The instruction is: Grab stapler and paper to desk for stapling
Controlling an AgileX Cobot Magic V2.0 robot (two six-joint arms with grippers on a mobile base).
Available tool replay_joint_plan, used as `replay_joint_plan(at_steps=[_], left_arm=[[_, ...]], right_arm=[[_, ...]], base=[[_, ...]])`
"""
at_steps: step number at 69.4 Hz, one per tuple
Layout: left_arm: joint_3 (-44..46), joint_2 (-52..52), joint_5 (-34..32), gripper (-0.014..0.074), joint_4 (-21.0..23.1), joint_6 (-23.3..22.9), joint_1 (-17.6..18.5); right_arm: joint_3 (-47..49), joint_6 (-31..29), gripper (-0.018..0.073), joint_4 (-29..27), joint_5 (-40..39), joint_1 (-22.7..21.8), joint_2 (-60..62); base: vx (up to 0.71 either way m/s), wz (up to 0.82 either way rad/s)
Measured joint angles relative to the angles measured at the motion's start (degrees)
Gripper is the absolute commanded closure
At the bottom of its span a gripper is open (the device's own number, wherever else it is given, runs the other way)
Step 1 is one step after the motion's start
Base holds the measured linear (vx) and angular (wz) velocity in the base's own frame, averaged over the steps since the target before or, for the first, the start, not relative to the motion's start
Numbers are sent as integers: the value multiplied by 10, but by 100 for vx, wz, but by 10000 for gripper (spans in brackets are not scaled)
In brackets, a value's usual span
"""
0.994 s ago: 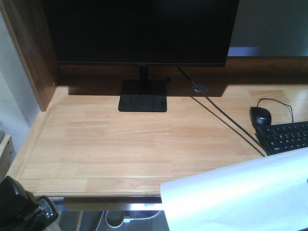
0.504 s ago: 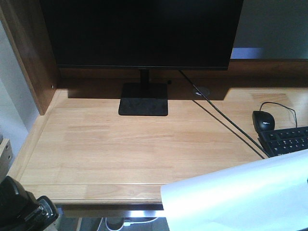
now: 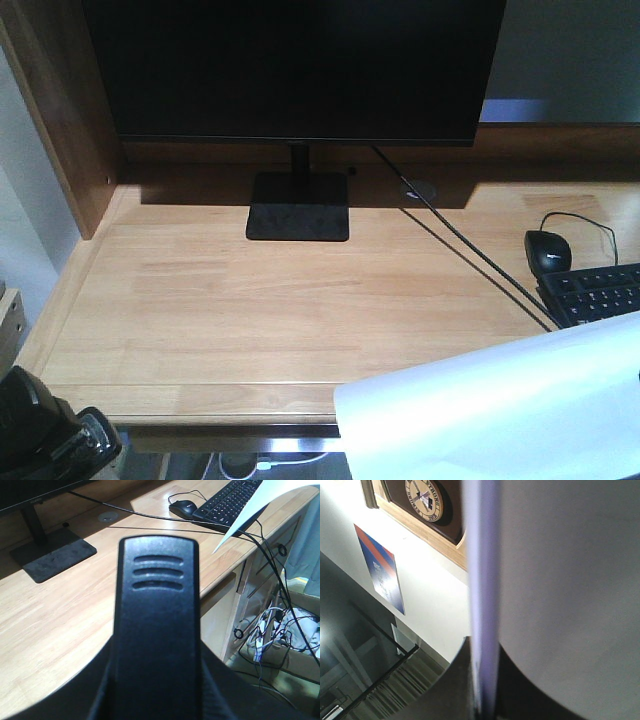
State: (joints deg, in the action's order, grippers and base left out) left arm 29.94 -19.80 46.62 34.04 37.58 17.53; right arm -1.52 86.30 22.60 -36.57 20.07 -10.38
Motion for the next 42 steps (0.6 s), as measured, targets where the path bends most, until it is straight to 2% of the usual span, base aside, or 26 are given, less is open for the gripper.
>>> replay_joint_plan(at_steps=[42], left_arm=[[0,0,-6,603,0,0,0]], right_arm=[[0,0,565,0,0,0,0]], base=[[0,0]])
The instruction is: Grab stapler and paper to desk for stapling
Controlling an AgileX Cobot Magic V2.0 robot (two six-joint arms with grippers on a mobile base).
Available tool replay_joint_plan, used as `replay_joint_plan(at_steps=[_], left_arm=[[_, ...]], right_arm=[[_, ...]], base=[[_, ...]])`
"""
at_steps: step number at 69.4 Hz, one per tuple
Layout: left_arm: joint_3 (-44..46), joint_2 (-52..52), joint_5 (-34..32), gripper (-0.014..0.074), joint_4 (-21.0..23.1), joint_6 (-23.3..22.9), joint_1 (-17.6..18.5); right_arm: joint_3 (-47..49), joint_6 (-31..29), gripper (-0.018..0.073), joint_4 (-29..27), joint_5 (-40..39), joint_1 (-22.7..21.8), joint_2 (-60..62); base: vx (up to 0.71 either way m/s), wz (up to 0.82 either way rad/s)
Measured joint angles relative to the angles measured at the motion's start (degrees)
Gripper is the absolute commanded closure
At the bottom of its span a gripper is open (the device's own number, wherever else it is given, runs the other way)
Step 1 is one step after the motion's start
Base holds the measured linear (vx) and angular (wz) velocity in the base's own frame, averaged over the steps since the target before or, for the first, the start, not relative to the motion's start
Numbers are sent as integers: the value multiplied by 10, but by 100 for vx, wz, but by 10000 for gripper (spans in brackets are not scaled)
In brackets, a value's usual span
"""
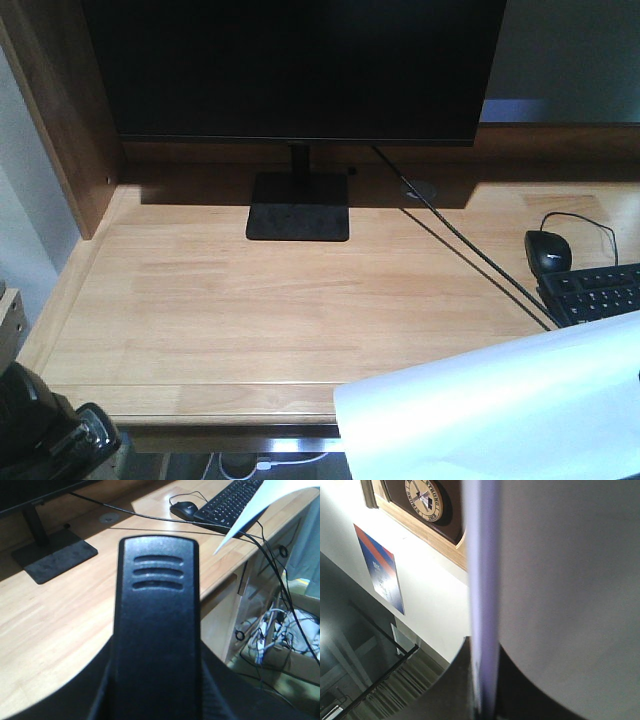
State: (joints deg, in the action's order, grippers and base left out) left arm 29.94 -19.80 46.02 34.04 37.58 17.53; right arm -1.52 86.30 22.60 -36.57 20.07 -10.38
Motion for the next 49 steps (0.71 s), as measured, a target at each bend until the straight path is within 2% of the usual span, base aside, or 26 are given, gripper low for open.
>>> replay_joint_plan(at_steps=[12,25,35,49], left_arm=[[0,0,-27,603,0,-4,0],[8,-28,-110,603,1,-63,0],[57,-106,-143,603,1,-69,0],[157,-276,-126,603,-5,-61,0]], right_arm=[[0,0,565,0,0,0,0],[0,0,565,0,0,0,0],[0,0,565,0,0,0,0],[0,0,565,0,0,0,0]], base=[[0,0],[0,0],[0,0],[0,0]])
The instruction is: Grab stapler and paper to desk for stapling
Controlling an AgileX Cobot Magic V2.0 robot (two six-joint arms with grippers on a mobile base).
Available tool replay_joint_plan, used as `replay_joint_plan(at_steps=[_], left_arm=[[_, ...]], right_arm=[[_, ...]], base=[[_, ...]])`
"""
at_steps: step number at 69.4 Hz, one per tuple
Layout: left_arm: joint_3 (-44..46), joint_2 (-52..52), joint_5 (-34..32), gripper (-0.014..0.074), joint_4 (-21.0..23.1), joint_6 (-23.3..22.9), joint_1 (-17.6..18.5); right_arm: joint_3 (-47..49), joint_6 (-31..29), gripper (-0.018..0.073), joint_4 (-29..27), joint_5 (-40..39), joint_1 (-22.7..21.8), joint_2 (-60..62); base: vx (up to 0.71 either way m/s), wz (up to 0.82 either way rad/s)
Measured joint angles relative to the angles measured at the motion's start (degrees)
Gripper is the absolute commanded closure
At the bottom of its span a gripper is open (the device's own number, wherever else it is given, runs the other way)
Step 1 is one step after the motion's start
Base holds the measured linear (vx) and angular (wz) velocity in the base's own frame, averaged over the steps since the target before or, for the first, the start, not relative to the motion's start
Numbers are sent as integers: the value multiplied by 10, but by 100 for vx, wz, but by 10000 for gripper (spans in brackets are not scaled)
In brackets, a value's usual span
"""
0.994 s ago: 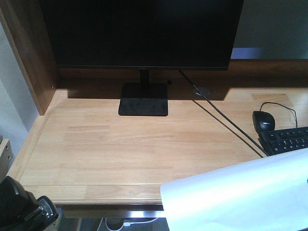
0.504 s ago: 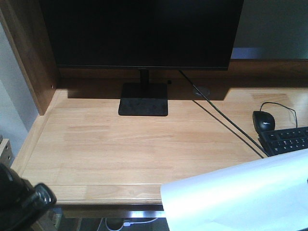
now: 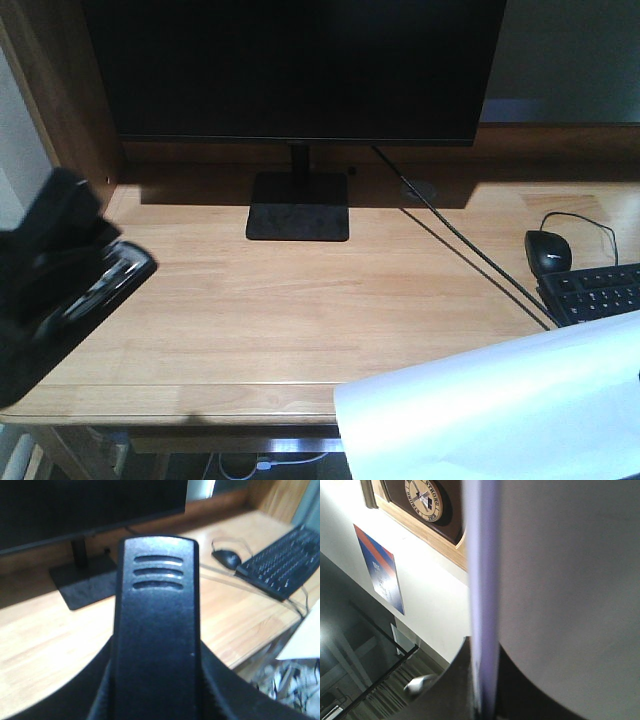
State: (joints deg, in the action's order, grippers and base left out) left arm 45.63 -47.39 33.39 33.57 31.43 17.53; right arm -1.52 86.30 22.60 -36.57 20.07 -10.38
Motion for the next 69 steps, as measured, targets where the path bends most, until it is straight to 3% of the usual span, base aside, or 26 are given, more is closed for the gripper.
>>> replay_joint_plan(at_steps=[28,36,52,69], left_arm=[[189,-316,52,603,-7,23,0],[242,-388,91,603,-9,56,0],[324,-494,109,603,-9,105,-3],[378,-581,149,603,19,187,-39]], right_arm=[[0,0,565,0,0,0,0],[0,0,565,0,0,0,0],[0,0,565,0,0,0,0],[0,0,565,0,0,0,0]], base=[[0,0],[0,0],[0,0],[0,0]])
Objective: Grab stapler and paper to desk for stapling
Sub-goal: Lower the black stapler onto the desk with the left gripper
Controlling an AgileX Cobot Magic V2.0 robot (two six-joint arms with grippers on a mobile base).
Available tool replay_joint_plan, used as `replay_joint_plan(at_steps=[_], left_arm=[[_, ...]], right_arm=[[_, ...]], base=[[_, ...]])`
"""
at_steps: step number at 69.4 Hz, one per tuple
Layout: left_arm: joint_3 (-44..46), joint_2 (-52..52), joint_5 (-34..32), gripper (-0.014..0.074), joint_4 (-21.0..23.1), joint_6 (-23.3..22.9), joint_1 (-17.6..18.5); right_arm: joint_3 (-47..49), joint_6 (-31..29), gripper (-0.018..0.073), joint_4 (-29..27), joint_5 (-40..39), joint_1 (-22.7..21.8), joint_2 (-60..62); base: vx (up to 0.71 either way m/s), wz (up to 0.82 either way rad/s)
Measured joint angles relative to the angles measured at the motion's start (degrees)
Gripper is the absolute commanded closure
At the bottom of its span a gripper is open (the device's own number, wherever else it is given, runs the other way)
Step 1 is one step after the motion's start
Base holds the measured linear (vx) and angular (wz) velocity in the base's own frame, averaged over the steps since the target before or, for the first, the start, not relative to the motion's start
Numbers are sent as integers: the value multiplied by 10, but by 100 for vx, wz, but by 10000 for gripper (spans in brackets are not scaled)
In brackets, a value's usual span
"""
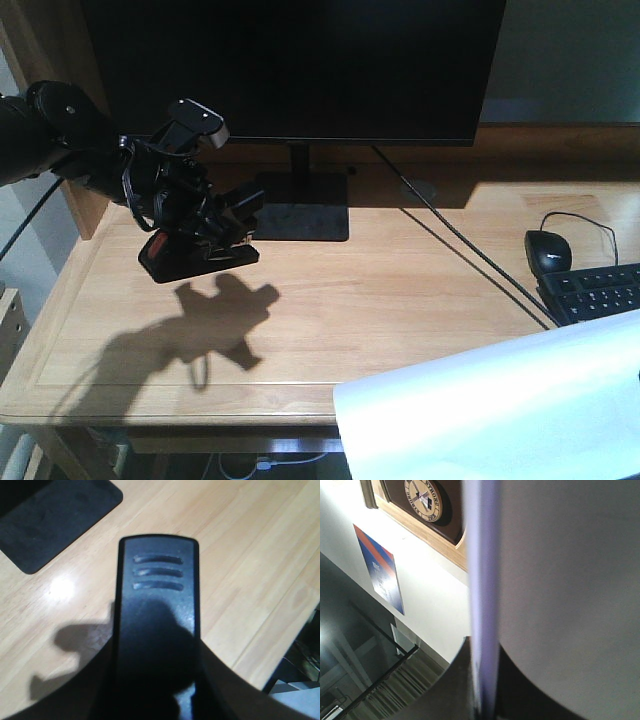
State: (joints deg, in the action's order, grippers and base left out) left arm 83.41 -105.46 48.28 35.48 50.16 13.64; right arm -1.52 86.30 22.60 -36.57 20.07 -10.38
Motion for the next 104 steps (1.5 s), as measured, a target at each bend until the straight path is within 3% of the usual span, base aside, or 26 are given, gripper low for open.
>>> replay_joint_plan(at_steps=[11,32,66,87,104], left_arm=[[25,-44,23,603,50,83,-33],[52,-110,61,603,179,302,-80],[67,-213,95,603,259,588,-87],[68,-247,111,597,264,627,-87],[72,-263,82,584,277,652,-87]], right_arm=[[0,0,565,0,0,0,0],[0,0,565,0,0,0,0],[0,0,565,0,0,0,0],[0,0,565,0,0,0,0],[0,0,565,0,0,0,0]], base=[[0,0],[0,0],[0,0],[0,0],[0,0]])
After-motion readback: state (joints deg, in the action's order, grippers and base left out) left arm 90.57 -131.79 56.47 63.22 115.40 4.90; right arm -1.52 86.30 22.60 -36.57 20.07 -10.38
